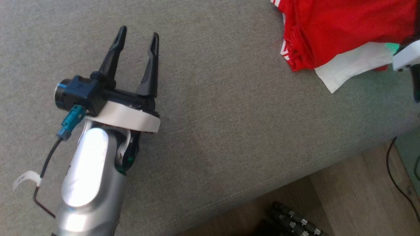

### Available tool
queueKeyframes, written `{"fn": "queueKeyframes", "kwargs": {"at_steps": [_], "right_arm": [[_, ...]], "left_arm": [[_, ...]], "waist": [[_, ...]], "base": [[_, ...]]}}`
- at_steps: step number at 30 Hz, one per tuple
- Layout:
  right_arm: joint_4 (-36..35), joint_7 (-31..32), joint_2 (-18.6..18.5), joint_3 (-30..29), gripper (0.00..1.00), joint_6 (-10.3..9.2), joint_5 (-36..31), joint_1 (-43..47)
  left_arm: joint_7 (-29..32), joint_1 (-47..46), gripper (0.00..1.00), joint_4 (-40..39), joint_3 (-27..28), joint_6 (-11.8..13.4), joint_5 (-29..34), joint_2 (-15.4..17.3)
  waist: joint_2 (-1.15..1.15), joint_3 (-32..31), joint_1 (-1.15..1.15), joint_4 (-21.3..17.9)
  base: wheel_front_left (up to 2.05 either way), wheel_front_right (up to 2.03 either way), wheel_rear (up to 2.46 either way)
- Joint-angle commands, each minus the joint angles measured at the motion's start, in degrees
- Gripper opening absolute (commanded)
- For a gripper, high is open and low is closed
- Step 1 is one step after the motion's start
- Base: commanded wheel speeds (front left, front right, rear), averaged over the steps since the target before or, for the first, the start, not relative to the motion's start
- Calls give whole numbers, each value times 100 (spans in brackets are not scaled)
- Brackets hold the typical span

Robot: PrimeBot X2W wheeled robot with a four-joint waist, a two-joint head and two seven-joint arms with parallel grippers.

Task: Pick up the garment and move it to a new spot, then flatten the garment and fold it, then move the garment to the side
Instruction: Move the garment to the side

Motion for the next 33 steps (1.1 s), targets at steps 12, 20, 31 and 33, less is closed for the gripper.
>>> {"fn": "queueKeyframes", "kwargs": {"at_steps": [12,20,31,33], "right_arm": [[-346,-16,-119,-180,100,-4,-180,222],[-1291,317,18,-116,100,-4,-185,920],[-2482,234,714,-275,100,-4,41,2433],[-2563,136,860,-279,100,-4,35,2705]], "left_arm": [[-29,367,100,-221,328,-4,-307,17],[-29,949,100,-482,290,317,-856,15],[-29,1721,100,-603,355,529,-1079,14],[-29,1847,100,-581,324,543,-1015,14]], "waist": [[0,-695,-2,378],[0,-1633,-2,1199],[0,-2299,-2,2019],[0,-2387,-2,2094]], "base": [[0,0,0],[0,0,0],[0,0,0],[0,0,0]]}}
